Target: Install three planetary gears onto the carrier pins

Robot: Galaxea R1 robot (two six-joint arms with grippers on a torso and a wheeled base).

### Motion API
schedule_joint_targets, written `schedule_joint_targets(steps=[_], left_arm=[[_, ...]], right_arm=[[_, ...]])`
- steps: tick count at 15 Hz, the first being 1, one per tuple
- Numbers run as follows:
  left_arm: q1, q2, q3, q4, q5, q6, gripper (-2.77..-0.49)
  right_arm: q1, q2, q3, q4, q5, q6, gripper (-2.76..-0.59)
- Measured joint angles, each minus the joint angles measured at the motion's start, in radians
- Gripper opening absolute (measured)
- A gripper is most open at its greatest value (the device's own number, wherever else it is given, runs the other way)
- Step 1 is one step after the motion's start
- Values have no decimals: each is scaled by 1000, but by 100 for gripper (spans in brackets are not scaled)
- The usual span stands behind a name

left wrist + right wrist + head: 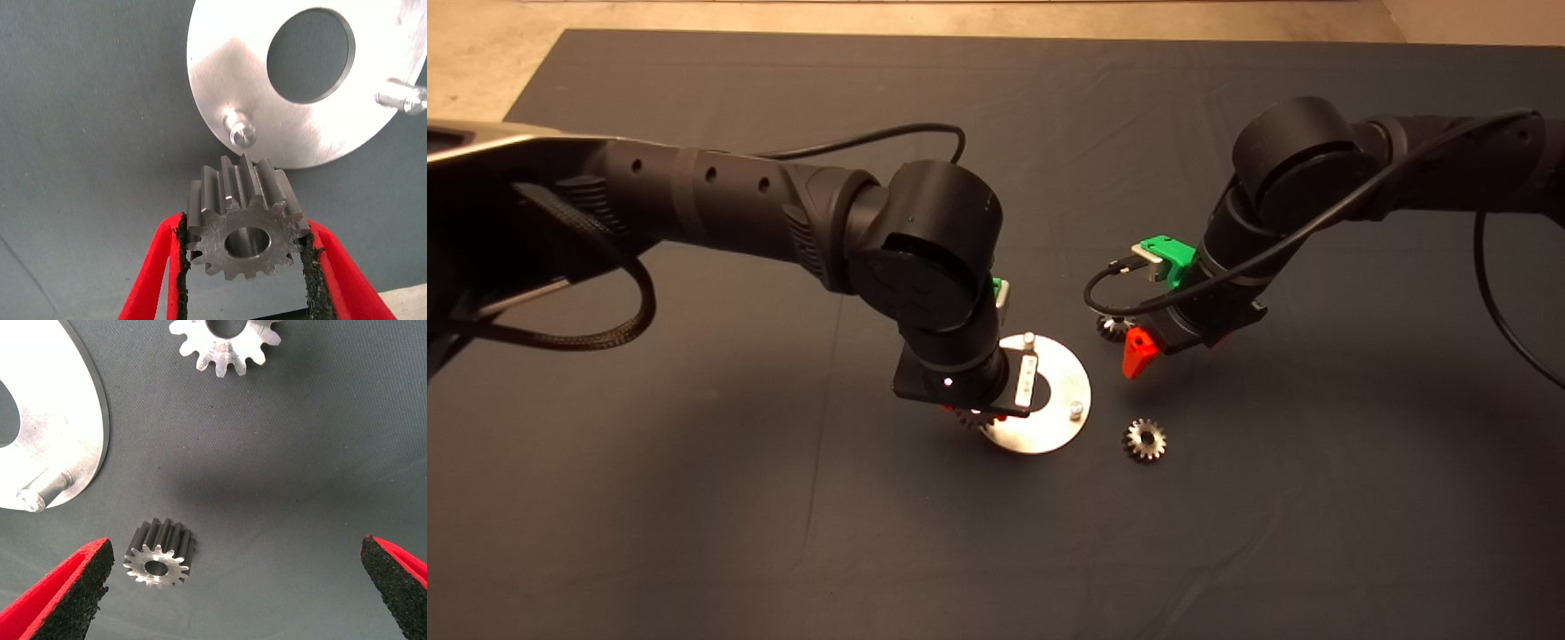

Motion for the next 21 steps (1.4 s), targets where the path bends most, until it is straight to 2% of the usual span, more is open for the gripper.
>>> schedule_joint_targets(steps=[4,9,21], left_arm=[[7,2,-22,0,0,22,-240],[43,4,-37,-1,0,26,-240],[57,47,-94,-2,1,70,-240]], right_arm=[[0,0,-3,0,0,0,-60],[0,0,-8,0,0,0,-60],[0,3,-11,0,0,-1,-60]])
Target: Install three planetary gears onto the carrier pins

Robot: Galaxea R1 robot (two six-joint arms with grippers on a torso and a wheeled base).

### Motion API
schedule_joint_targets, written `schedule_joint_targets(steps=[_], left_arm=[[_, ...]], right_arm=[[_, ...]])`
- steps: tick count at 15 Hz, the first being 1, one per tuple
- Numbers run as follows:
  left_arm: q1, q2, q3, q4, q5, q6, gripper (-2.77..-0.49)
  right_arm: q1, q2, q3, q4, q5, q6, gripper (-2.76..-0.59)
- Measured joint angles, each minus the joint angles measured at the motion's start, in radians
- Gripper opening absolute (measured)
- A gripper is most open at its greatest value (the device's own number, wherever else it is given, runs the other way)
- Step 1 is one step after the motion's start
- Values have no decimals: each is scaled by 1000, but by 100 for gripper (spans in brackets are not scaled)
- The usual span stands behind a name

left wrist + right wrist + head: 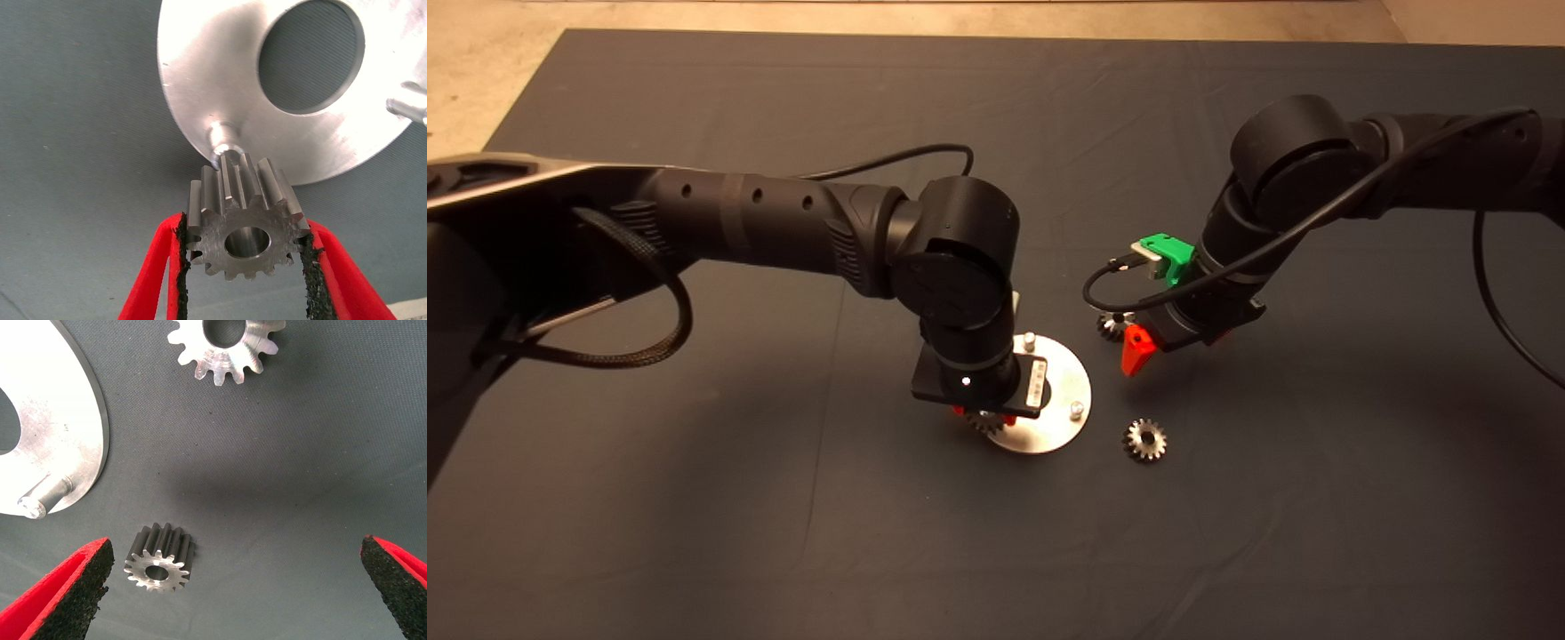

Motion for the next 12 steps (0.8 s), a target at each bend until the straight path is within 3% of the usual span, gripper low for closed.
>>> schedule_joint_targets(steps=[12], left_arm=[[17,8,-3,0,0,2,-240]], right_arm=[[0,0,0,0,0,0,-60]])
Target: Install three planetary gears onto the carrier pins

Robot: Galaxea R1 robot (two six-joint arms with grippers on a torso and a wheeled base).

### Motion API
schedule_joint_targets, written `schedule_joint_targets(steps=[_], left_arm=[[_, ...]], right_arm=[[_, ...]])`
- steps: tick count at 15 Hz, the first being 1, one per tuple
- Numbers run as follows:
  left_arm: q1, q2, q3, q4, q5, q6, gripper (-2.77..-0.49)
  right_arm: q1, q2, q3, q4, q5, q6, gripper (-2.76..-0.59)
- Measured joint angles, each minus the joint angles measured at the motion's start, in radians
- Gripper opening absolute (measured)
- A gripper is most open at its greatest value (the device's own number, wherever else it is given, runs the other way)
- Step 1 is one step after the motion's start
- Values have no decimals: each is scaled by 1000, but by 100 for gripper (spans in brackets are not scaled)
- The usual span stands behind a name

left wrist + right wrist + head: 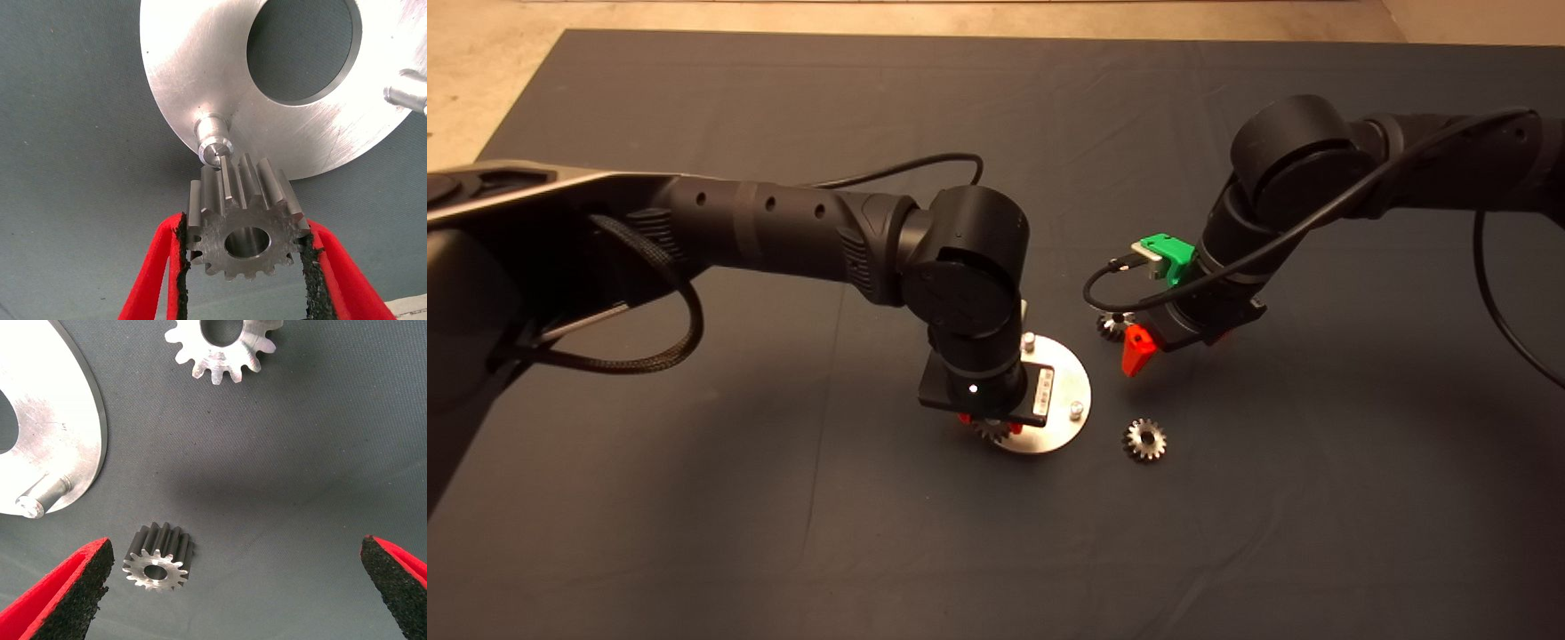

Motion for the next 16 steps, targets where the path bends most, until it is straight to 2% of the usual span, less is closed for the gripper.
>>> schedule_joint_targets(steps=[16], left_arm=[[2,0,-15,15,0,59,-240]], right_arm=[[0,0,0,0,0,0,-60]])
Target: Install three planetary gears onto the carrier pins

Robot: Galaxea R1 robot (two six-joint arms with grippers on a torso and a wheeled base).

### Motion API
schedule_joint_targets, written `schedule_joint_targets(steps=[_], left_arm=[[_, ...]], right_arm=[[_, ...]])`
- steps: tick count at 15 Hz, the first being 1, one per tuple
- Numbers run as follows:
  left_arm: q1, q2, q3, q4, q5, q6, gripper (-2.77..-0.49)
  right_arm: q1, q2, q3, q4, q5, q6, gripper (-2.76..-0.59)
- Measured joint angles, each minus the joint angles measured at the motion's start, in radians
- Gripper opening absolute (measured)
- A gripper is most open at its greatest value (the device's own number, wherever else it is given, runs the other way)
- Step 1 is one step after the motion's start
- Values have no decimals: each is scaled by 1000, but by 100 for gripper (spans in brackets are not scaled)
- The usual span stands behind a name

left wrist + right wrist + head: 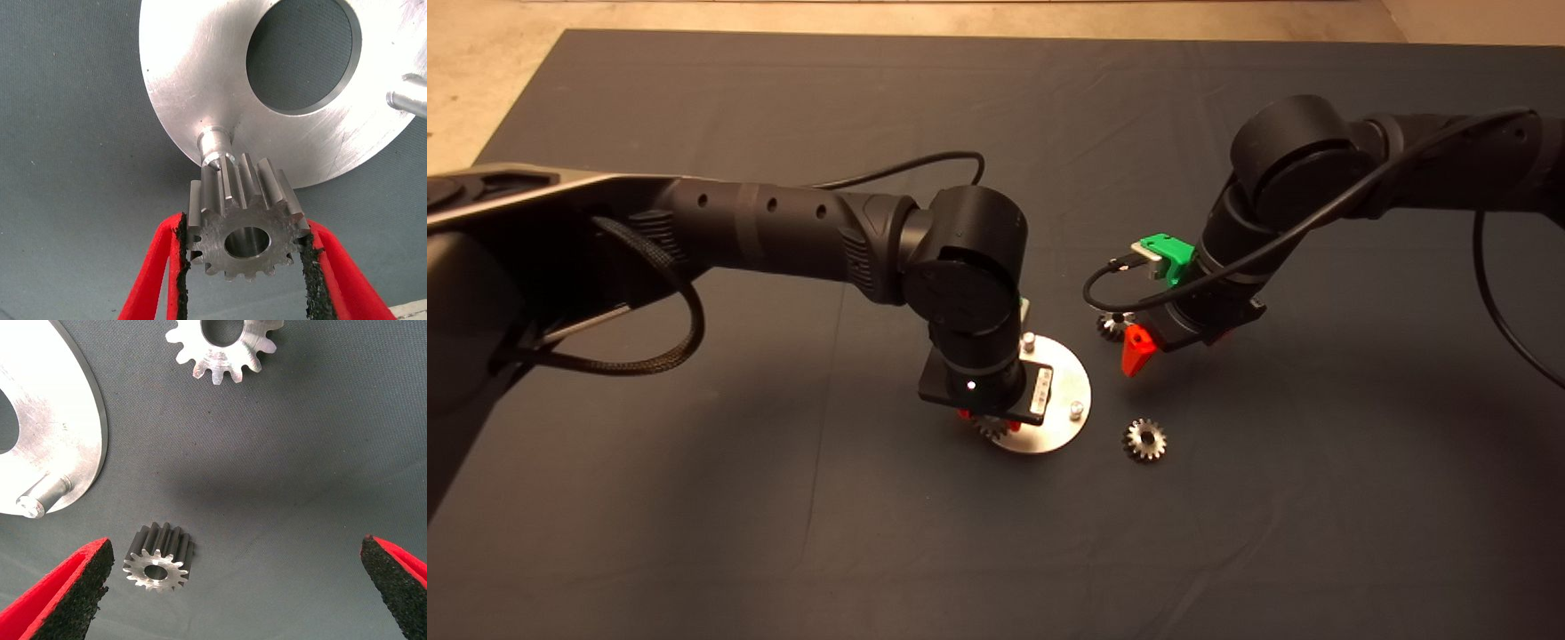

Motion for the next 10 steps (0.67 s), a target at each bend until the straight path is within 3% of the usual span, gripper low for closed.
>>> schedule_joint_targets(steps=[10], left_arm=[[0,1,-12,20,0,30,-240]], right_arm=[[0,0,0,0,0,0,-60]])
